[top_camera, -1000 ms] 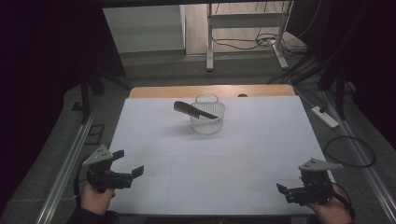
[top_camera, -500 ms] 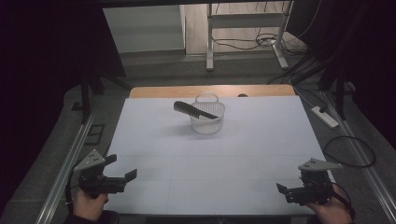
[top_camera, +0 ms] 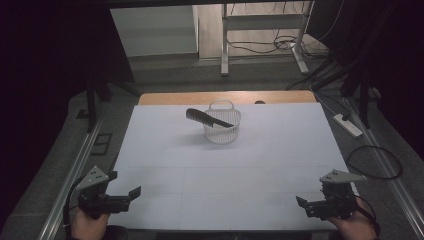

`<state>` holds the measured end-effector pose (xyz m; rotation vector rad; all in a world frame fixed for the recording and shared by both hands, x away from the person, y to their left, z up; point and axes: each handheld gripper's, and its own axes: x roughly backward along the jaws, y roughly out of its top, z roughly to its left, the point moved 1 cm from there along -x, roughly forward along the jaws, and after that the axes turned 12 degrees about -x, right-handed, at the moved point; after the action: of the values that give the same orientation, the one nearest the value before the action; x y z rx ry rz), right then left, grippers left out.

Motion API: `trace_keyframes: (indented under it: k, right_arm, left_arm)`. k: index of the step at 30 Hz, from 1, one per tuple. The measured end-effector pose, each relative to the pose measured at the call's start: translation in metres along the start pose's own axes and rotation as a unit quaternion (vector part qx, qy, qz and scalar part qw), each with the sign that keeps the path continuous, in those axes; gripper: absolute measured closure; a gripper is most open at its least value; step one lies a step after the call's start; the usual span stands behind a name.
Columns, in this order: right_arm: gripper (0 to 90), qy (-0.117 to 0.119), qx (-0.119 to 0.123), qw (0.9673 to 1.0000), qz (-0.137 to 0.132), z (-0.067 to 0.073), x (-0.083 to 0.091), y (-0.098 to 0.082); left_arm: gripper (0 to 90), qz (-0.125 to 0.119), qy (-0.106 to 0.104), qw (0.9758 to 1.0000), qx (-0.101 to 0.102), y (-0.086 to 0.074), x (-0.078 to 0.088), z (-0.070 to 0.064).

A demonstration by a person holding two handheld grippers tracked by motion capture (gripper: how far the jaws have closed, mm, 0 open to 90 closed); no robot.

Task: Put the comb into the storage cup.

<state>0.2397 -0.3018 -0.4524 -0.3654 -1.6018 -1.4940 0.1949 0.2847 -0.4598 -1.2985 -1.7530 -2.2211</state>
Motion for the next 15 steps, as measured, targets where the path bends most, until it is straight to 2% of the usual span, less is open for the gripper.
trace_keyframes:
  k: [7,15]
  right_arm:
    - [0.0,-0.001,0.000,1.0000,0.001,0.0000,-0.0001,0.0001]
    - [0.0,-0.001,0.000,1.0000,0.001,0.0003,-0.0001,0.0001]
  left_arm:
    - [0.0,0.007,0.004,1.0000,0.003,-0.0042,0.0023,-0.0004]
    - [0.0,0.027,0.004,0.9996,0.006,-0.0094,0.0015,-0.0042]
